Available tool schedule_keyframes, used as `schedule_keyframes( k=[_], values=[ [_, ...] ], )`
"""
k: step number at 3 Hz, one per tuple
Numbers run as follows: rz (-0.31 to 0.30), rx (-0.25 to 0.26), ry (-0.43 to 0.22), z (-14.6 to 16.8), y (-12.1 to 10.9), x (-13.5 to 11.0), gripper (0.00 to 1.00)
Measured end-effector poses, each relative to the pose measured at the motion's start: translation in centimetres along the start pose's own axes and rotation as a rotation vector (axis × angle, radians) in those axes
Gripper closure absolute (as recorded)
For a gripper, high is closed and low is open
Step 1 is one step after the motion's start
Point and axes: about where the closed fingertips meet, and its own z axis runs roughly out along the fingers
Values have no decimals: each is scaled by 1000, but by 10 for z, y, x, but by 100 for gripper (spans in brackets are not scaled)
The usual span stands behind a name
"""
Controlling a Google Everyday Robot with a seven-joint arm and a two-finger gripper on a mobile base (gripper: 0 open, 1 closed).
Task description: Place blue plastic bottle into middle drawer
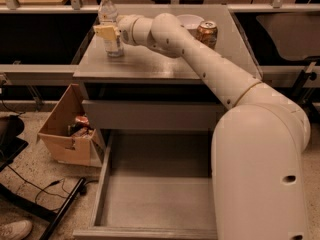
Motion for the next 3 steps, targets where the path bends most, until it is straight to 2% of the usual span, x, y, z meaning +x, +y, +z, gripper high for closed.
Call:
schedule_keyframes(
  k=[1,2,3],
  values=[
    [0,0,0,0,0,0,74],
    [0,0,0,0,0,0,97],
    [-11,-6,11,-64,-11,-31,100]
  ],
)
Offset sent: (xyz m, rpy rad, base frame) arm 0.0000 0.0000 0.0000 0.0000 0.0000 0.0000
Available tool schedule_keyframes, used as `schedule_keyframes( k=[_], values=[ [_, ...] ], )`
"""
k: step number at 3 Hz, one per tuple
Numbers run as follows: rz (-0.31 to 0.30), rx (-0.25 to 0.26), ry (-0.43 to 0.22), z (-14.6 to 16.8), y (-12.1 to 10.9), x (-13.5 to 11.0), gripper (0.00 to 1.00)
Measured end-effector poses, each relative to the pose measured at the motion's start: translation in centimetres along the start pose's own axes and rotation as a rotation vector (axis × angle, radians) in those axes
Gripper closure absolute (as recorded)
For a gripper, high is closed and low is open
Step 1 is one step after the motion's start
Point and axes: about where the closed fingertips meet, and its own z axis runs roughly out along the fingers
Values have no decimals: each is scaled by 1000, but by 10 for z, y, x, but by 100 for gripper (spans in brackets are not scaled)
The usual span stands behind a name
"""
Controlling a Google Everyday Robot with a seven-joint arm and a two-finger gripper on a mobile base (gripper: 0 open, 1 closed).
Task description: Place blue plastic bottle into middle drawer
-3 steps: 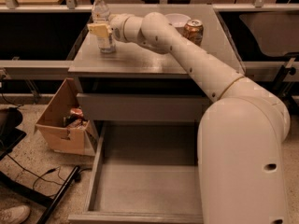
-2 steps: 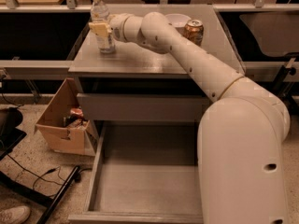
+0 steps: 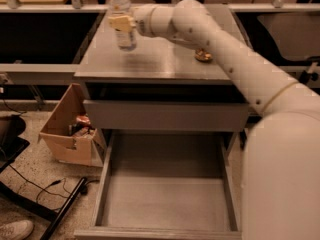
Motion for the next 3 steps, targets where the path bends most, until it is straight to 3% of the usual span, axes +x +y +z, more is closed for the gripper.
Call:
schedule_keyframes(
  k=[1,2,3],
  values=[
    [-68,56,47,-85,4,-36,100],
    [-136,105,240,-154,26,-25,100],
    [-160,170,530,-230,43,16,100]
  ],
)
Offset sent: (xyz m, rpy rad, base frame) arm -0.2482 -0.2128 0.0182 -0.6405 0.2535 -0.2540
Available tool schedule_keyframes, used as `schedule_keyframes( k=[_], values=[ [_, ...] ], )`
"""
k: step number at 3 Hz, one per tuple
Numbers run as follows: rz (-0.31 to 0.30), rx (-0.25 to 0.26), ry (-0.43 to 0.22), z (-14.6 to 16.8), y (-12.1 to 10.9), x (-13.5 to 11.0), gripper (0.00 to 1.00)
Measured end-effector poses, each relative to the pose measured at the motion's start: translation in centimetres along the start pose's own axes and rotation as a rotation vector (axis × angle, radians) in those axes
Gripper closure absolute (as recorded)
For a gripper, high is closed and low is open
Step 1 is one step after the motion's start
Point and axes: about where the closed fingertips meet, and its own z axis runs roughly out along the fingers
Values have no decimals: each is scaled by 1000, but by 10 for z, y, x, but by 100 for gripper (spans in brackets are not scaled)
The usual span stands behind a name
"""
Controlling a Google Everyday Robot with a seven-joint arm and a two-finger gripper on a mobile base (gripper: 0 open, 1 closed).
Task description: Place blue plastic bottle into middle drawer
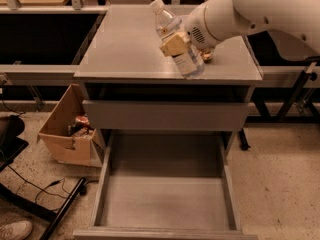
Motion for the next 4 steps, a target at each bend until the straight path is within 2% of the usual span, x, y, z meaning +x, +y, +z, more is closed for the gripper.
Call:
schedule_keyframes(
  k=[1,2,3,4],
  values=[
    [1,38,255,-43,23,59,100],
    [-30,51,468,-54,45,132,100],
    [-83,61,582,-37,67,188,100],
    [-107,68,612,-30,73,208,100]
  ],
)
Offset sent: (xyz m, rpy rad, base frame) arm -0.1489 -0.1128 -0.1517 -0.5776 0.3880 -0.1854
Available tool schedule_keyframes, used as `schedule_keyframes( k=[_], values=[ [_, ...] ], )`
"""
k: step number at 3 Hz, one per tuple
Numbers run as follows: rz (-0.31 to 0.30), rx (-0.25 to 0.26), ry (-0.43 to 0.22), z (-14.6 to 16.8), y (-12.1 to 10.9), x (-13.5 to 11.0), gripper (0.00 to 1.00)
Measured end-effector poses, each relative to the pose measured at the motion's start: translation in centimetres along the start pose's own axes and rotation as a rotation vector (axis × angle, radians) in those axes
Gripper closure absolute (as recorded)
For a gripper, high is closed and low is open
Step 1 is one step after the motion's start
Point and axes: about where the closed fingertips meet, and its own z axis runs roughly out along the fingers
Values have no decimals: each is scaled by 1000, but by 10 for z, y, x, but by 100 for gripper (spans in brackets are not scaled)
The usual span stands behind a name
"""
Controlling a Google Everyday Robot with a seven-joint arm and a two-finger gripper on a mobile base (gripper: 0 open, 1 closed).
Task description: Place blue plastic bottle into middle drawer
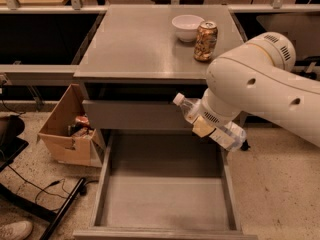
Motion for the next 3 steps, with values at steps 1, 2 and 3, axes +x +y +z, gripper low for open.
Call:
schedule_keyframes(
  k=[1,2,3],
  values=[
    [1,-1,-1,-1,0,-1,100],
    [-5,-40,23,15,9,-5,100],
    [-58,-149,136,78,51,-10,100]
  ],
)
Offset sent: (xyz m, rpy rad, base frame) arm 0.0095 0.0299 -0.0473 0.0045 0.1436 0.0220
